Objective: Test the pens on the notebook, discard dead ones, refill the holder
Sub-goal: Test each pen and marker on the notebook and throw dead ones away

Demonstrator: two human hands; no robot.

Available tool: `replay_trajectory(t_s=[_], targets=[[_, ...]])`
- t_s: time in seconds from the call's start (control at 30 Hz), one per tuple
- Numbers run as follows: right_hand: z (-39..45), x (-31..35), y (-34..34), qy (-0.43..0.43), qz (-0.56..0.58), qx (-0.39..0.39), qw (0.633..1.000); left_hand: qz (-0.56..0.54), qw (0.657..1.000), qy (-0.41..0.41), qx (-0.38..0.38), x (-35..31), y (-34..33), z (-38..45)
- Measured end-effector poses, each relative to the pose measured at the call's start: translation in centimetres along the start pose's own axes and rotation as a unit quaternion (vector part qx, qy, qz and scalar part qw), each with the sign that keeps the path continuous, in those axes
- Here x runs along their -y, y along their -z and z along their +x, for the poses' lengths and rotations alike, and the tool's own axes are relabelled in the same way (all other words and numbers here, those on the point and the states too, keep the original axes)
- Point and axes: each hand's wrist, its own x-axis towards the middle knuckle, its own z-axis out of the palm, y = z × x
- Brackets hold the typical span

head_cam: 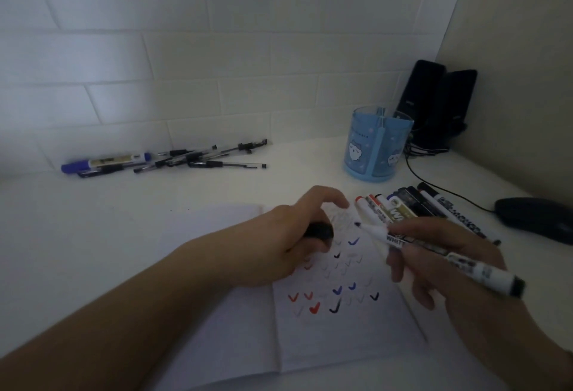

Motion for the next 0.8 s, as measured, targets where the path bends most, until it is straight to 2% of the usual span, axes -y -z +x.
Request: replay_trajectory(t_s=[0.07,0.2,0.43,0.6,0.8], targets=[[0.1,-0.2,0.2,-0.003,0.043,0.014,0.999,-0.018,1.0,-0.006,-0.003,-0.3,-0.1,0.0],[-0.1,-0.7,0.4,0.013,0.049,0.009,0.999,-0.086,0.996,-0.006,-0.027,-0.5,-0.1,-0.1],[-0.2,-0.1,-0.2,0.008,0.054,0.027,0.998,-0.081,0.997,-0.013,0.005,-1.0,-0.2,-0.2],[-0.2,-0.2,-0.5,-0.06,0.14,0.11,0.982,-0.128,0.99,-0.054,0.016,-1.6,-0.6,-0.4],[-0.1,0.2,-0.1,-0.036,0.123,0.13,0.983,-0.136,0.985,-0.084,-0.069,-1.8,-1.1,-0.2]])
